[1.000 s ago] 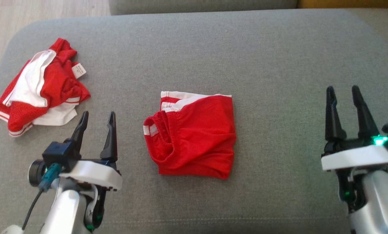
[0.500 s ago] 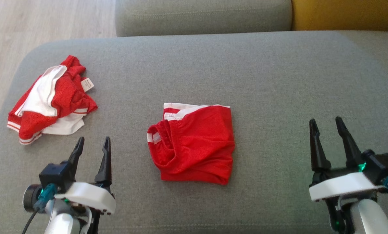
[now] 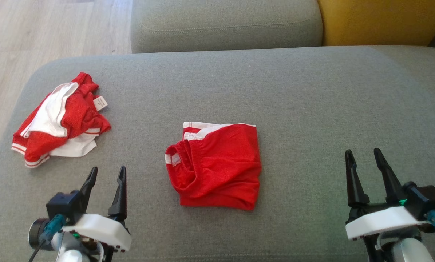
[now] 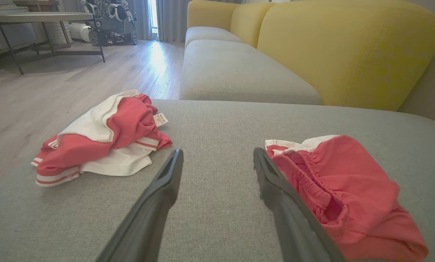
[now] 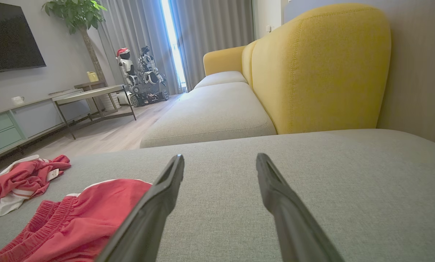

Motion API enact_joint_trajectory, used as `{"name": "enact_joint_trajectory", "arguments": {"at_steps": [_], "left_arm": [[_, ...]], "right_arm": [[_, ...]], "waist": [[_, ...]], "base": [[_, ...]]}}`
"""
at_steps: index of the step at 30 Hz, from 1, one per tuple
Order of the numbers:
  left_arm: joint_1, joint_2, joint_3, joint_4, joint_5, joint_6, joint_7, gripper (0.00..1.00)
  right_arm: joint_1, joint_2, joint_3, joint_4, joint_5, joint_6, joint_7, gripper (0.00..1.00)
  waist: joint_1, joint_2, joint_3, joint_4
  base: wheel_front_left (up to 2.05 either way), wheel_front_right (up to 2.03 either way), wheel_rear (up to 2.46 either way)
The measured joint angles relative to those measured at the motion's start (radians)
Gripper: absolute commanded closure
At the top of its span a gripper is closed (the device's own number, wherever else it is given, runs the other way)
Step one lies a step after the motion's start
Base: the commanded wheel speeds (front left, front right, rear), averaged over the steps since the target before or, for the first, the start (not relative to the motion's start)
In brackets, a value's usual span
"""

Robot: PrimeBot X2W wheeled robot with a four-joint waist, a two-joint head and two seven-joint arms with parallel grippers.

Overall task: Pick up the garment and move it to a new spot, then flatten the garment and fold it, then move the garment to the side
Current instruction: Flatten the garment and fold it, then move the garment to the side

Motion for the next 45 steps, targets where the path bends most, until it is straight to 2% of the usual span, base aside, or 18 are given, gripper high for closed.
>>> {"name": "enact_joint_trajectory", "arguments": {"at_steps": [20, 33, 40, 45], "left_arm": [[-0.005, 0.004, -0.007, 0.008, -0.01, 0.001, 0.007, 0.0], [-0.005, 0.02, -0.013, -0.005, -0.007, 0.028, 0.004, 0.0], [-0.038, 0.029, -0.035, -0.031, 0.013, 0.035, 0.002, 0.0], [-0.082, 0.03, -0.039, -0.039, 0.023, 0.036, -0.003, 0.0]], "right_arm": [[0.0, 0.002, 0.0, -0.006, 0.0, 0.0, 0.01, 0.0], [0.0, 0.002, -0.001, -0.004, -0.006, 0.0, 0.01, 0.0], [-0.004, 0.002, 0.003, 0.009, -0.007, 0.0, 0.045, 0.0], [-0.044, 0.002, 0.06, 0.06, -0.007, 0.0, 0.08, 0.0]], "waist": [[0.0, 0.0, 0.011, -0.004], [0.0, 0.0, 0.015, 0.001], [0.0, 0.0, 0.037, 0.039], [0.0, 0.0, 0.064, 0.089]], "base": [[0.0, 0.0, 0.0], [0.0, 0.0, 0.0], [0.0, 0.0, 0.0], [0.0, 0.0, 0.0]]}}
